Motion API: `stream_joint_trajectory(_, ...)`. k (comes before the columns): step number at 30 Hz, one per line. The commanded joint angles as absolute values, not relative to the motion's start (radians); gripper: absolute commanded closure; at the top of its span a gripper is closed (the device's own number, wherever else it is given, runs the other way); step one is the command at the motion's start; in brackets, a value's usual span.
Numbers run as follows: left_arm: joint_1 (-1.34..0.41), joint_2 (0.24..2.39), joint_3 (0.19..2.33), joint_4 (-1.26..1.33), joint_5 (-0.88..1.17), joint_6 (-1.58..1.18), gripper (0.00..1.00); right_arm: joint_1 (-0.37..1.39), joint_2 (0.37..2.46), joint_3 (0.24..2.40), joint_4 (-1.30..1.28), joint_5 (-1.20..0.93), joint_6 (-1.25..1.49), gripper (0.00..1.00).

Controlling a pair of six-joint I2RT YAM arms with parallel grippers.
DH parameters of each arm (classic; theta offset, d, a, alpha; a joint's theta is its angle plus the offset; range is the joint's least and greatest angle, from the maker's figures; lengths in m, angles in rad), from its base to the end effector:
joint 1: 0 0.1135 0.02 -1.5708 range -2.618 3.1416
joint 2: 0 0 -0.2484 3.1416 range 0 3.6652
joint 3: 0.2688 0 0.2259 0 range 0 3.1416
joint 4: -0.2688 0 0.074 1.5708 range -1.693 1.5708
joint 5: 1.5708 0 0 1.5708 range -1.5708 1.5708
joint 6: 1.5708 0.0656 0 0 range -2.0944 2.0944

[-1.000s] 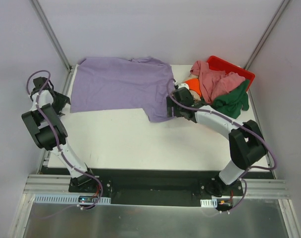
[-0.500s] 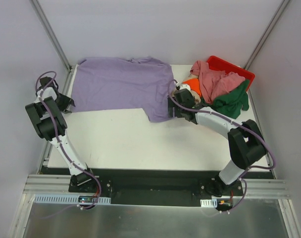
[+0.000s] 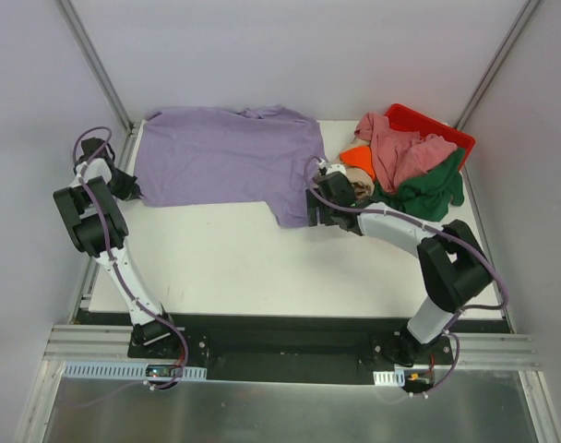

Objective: Fold and stack the t-shirts
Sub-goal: Flatten out the tshirt

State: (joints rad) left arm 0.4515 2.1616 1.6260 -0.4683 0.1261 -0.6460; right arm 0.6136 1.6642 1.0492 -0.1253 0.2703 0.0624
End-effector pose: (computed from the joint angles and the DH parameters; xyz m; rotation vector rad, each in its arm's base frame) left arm 0.4094 0.1893 0.1429 -1.3051 2.2257 -0.2351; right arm 0.3019 0.1912 0.1916 -0.4877 2.2259 0.0407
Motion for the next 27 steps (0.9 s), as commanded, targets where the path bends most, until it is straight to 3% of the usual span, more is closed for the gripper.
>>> stream_joint_trajectory(1, 0.453, 2.111, 1.586, -0.488, 0.086, -0.632, 1.0, 0.652, 1.73, 1.112, -0.129, 0.244, 0.063, 0.17)
stream_joint_trajectory(9, 0.454, 2.083, 1.583, -0.486, 0.1, -0.62, 1.0, 0.663, 1.937, 1.319, -0.189, 0.298, 0.008, 0.19)
stream_joint_trajectory(12, 0.456, 2.074, 1.572, -0.488, 0.101, -0.62, 1.0, 0.663, 1.999, 1.377, -0.276, 0.292, 0.027, 0.27)
stream_joint_trajectory(16, 0.457, 2.046, 1.548, -0.488, 0.107, -0.618, 1.0, 0.675, 1.955, 1.245, -0.252, 0.252, 0.118, 0.37)
stream_joint_trajectory(17, 0.457, 2.03, 1.528, -0.488, 0.113, -0.62, 1.0, 0.687, 1.919, 1.199, -0.212, 0.262, 0.127, 0.4)
stream_joint_trajectory(21, 0.465, 1.929, 1.427, -0.486, 0.08, -0.634, 1.0, 0.719, 1.813, 1.082, -0.212, 0.305, 0.143, 0.72)
stream_joint_trajectory(24, 0.472, 1.783, 1.301, -0.488, 0.022, -0.646, 1.0, 0.732, 1.735, 1.008, -0.215, 0.288, 0.164, 0.88)
stream_joint_trajectory(27, 0.488, 1.613, 1.145, -0.489, -0.044, -0.692, 1.0, 0.778, 1.61, 0.945, -0.242, 0.272, 0.181, 0.92)
